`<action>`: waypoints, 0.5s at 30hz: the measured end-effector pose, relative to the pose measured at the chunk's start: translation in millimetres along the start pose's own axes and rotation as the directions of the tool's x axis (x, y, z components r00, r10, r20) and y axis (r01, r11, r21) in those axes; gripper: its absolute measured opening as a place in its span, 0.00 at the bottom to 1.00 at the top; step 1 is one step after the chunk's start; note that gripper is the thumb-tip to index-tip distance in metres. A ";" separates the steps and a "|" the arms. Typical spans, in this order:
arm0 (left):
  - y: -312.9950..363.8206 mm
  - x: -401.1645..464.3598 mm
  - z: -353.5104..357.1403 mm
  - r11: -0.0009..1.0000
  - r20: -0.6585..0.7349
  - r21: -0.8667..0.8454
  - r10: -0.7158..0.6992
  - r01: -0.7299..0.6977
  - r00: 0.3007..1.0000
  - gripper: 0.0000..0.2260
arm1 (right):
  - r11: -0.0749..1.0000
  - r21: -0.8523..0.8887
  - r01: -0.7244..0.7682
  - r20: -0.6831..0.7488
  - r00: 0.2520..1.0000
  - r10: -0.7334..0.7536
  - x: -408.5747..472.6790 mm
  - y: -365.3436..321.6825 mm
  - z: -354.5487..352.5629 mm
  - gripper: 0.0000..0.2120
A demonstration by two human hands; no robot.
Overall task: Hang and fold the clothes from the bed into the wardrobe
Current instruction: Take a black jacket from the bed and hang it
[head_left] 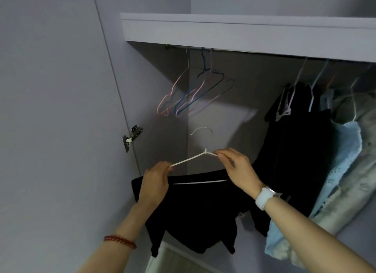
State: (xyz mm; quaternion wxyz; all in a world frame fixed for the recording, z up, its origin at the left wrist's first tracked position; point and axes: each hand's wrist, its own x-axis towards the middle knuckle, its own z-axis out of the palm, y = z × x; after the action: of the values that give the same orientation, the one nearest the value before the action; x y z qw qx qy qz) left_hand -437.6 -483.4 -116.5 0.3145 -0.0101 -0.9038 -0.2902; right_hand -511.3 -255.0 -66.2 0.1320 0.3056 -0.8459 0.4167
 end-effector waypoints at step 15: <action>-16.8 30.6 7.1 0.978 0.068 0.070 -0.201 0.196 0.977 0.07 | 0.914 -0.383 -0.132 0.196 0.955 0.220 -62.0 56.3 -50.1 0.09</action>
State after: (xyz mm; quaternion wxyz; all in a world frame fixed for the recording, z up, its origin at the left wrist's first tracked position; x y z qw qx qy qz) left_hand -469.4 -498.6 -112.2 0.2502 0.0793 -0.9200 -0.2909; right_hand -499.9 -164.2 -100.0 0.0472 0.2447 -0.9425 0.2228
